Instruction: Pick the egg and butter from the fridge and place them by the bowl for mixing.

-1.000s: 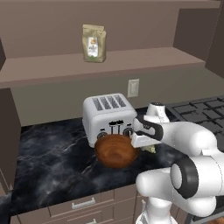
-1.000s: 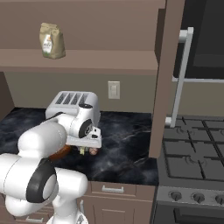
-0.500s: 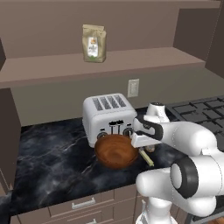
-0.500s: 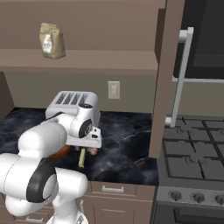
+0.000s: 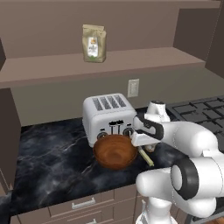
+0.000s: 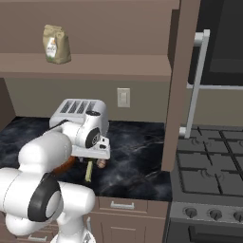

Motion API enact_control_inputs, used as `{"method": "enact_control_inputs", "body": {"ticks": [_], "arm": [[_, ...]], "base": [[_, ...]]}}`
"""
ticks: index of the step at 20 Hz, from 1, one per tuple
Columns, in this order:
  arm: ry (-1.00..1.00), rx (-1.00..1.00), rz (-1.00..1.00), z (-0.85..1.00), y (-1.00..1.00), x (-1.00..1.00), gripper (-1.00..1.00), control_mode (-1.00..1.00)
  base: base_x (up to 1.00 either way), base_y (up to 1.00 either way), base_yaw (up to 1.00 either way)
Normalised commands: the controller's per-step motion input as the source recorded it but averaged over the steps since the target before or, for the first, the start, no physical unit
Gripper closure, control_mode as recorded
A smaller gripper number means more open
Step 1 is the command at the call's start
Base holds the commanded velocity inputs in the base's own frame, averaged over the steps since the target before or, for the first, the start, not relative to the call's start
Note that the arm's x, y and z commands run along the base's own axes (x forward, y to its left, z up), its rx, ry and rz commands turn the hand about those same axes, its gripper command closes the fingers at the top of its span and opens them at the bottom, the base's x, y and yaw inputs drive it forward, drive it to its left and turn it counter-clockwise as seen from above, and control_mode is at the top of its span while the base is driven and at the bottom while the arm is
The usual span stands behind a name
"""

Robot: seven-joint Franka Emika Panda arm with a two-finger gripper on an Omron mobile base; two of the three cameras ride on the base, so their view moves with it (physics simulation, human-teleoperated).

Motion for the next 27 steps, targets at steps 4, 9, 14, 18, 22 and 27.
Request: {"method": "enact_control_inputs", "body": {"ticks": [4, 9, 14, 18, 22, 27], "arm": [[-0.01, 0.00, 0.00, 0.57, 0.00, -0.22, -1.00, -1.00], [-0.03, 0.00, 0.00, 0.62, 0.00, -0.52, -1.00, -1.00], [-0.04, 0.00, 0.00, 0.68, 0.00, -0.91, -1.00, -1.00], [-0.10, 0.00, -0.01, 0.71, 0.00, -1.00, -1.00, -1.00], [-0.12, 0.00, -0.04, 0.77, 0.00, -1.00, -1.00, -1.00], [-0.03, -0.03, -0.05, 0.92, 0.10, -0.84, -1.00, -1.00]], "base": [[0.00, 0.00, 0.00], [0.00, 0.00, 0.00], [0.00, 0.00, 0.00], [0.00, 0.00, 0.00], [0.00, 0.00, 0.00], [0.00, 0.00, 0.00]]}}
